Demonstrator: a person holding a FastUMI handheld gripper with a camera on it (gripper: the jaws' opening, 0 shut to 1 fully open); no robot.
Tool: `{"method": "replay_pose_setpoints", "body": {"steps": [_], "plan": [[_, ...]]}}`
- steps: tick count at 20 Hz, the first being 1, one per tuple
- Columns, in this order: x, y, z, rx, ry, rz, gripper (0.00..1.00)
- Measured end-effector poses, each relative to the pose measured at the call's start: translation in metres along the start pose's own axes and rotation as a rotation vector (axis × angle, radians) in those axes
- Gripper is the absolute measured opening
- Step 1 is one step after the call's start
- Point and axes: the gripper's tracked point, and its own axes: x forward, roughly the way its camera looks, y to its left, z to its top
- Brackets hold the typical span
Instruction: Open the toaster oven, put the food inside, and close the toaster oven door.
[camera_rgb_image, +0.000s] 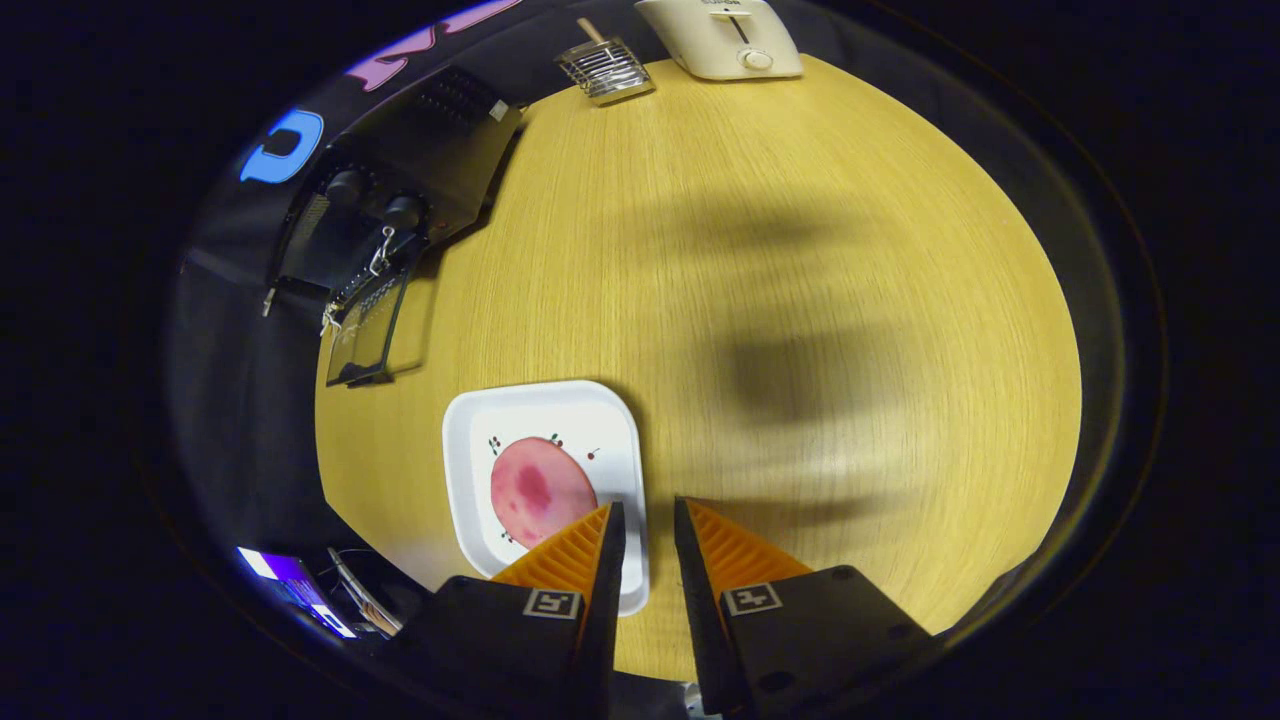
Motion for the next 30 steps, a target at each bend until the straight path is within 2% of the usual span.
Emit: {"method": "replay_pose_setpoints", "body": {"steps": [3, 5, 8, 9, 12, 14, 17, 20, 27, 30], "plan": [[0.005, -0.005, 0.003, -0.062, 0.031, -0.095, 0.37], [0.006, -0.001, -0.001, -0.073, 0.042, -0.119, 0.12], [0.009, -0.002, -0.003, -0.065, 0.055, -0.120, 0.12], [0.006, -0.001, -0.004, -0.065, 0.055, -0.113, 0.05], [0.005, 0.000, -0.004, -0.067, 0.044, -0.087, 0.05], [0.005, 0.001, -0.005, -0.033, 0.040, -0.047, 0.05], [-0.001, 0.015, -0.015, 0.114, 0.062, 0.095, 0.05], [-0.015, 0.011, -0.016, 0.168, 0.017, 0.099, 0.05], [-0.034, 0.057, -0.012, 0.449, -0.094, 0.298, 0.05], [-0.046, 0.078, -0.013, 0.525, -0.174, 0.300, 0.05]]}}
